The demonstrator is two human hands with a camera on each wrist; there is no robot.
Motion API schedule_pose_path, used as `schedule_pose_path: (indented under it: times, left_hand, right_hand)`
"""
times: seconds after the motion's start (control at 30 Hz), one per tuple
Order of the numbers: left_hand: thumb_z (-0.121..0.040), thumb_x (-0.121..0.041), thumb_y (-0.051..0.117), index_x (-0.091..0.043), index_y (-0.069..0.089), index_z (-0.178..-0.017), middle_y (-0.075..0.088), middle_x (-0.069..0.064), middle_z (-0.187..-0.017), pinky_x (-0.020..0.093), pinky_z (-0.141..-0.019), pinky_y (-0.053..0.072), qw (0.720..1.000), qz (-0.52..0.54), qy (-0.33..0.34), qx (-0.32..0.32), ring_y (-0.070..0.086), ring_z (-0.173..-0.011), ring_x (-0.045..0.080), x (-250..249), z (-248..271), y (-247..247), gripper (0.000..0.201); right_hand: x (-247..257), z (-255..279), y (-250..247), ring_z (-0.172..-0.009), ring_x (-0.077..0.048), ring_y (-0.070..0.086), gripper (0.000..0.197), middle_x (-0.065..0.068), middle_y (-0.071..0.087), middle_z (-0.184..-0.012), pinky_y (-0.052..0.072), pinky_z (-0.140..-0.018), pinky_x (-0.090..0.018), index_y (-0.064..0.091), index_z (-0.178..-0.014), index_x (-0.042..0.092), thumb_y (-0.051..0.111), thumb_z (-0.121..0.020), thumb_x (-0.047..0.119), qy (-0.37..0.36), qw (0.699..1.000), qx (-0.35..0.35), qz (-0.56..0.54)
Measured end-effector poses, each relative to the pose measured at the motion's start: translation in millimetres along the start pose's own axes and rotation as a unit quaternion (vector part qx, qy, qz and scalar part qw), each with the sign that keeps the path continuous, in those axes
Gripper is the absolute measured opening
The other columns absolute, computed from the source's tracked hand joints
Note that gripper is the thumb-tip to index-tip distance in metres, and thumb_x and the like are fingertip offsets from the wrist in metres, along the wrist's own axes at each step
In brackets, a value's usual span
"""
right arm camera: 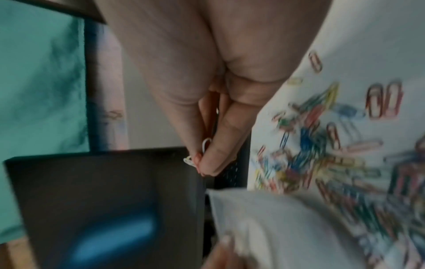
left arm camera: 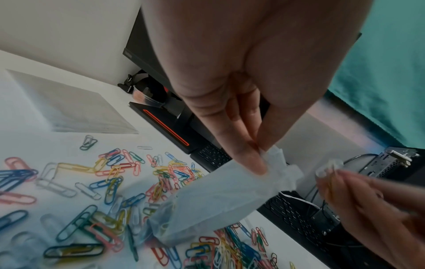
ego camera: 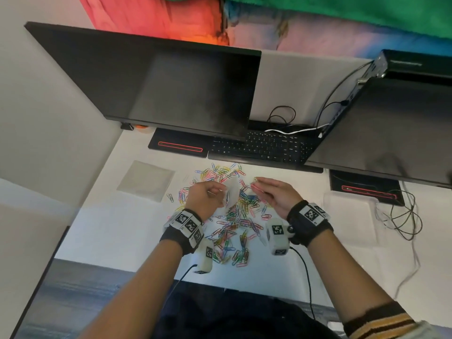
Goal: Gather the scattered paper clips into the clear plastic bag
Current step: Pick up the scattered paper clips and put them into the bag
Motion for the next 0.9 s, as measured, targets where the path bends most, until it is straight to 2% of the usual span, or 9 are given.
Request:
schedule_pose_path:
  times: [0.17,0.27,0.33,0.43,0.5,0.63,0.73,0.8,0.9]
  left_hand:
    - [-0.089,-0.007,0.066,-0.016,0.073,-0.088,0.074,0.013,-0.079,0.032,-0.066,0.062,0.999,-0.030,0.016,0.011,0.074,-0.064,0.022,-5,4,7,0.011]
    - [-0.089,-0.007,0.066,-0.018,0.073,-0.086,0.074,0.011,-0.074,0.035,-0.068,0.062,1.000,-0.027,0.016,0.003,0.074,-0.065,0.022,-3,1,6,0.013]
    - [-0.088,-0.008,0.067,-0.017,0.073,-0.088,0.074,0.012,-0.074,0.038,-0.072,0.062,0.999,-0.024,0.020,0.002,0.074,-0.066,0.025,-3,0,5,0.010]
    - [-0.088,-0.007,0.067,-0.021,0.072,-0.085,0.075,0.011,-0.075,0.038,-0.072,0.063,0.999,-0.020,0.029,0.002,0.074,-0.067,0.024,-3,2,4,0.016]
    - [-0.088,-0.005,0.065,-0.023,0.072,-0.083,0.075,0.011,-0.075,0.037,-0.072,0.063,1.000,-0.013,0.028,-0.001,0.074,-0.068,0.024,-2,2,0,0.020]
    - [-0.089,-0.005,0.065,-0.021,0.074,-0.086,0.074,0.010,-0.078,0.030,-0.069,0.061,1.000,0.010,0.020,-0.016,0.074,-0.066,0.021,0,0,-12,0.018]
    - [-0.089,-0.006,0.066,-0.014,0.075,-0.091,0.074,0.010,-0.079,0.031,-0.072,0.062,0.999,0.031,0.013,-0.030,0.073,-0.063,0.019,3,-3,-25,0.013]
    - [-0.088,-0.006,0.067,-0.015,0.075,-0.090,0.073,0.008,-0.078,0.034,-0.073,0.062,0.999,0.041,0.013,-0.031,0.072,-0.062,0.018,6,-5,-32,0.012]
    - [-0.087,-0.006,0.067,-0.016,0.075,-0.089,0.073,0.007,-0.077,0.039,-0.075,0.063,0.998,0.051,0.008,-0.026,0.071,-0.062,0.020,9,-7,-38,0.013]
  right_hand:
    - [-24,-9,40,-0.086,-0.022,0.072,0.022,-0.019,0.073,-0.098,0.059,-0.075,-0.024,0.068,-0.106,-0.005,0.065,-0.085,-0.005,-0.016,0.985,0.003,0.170]
    - [-26,-14,50,-0.098,-0.020,0.068,0.024,-0.008,0.073,-0.106,0.053,-0.092,-0.029,0.073,-0.107,0.008,0.067,-0.084,0.001,-0.083,0.917,-0.047,0.388]
    - [-22,-9,61,-0.101,-0.017,0.066,0.027,-0.004,0.072,-0.109,0.048,-0.087,-0.021,0.072,-0.109,0.008,0.066,-0.084,0.001,-0.123,0.875,-0.070,0.464]
    - [-16,-3,78,-0.078,-0.017,0.065,0.018,-0.007,0.074,-0.087,0.056,-0.078,-0.027,0.077,-0.093,0.009,0.062,-0.085,0.004,-0.211,0.790,-0.068,0.572]
    - [-16,1,86,-0.079,-0.018,0.065,0.021,-0.008,0.074,-0.094,0.056,-0.085,-0.029,0.076,-0.099,0.011,0.059,-0.088,0.005,-0.214,0.744,-0.034,0.632]
    - [4,8,72,-0.074,-0.015,0.071,0.027,0.000,0.073,-0.101,0.058,-0.069,-0.024,0.073,-0.106,0.015,0.055,-0.092,0.002,-0.216,0.824,0.017,0.524]
    - [23,1,14,-0.084,-0.015,0.071,0.021,0.001,0.073,-0.101,0.059,-0.081,-0.032,0.072,-0.103,0.022,0.059,-0.092,0.008,-0.240,0.863,-0.131,0.426]
    - [11,-12,-36,-0.112,-0.025,0.061,0.033,-0.007,0.062,-0.127,0.048,-0.100,-0.034,0.060,-0.125,0.019,0.061,-0.092,0.017,-0.130,0.833,-0.222,0.489]
    - [-36,-35,-74,-0.136,-0.033,0.037,0.061,-0.017,0.039,-0.148,0.031,-0.113,-0.039,0.033,-0.145,0.007,0.058,-0.093,0.029,0.010,0.743,-0.194,0.640]
Point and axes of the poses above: each hand's wrist, its own z-axis away from the middle knuckle, its own y-axis out of the palm, x = y × z, the point moved 6 cm from there along -z, towards the middle knuckle
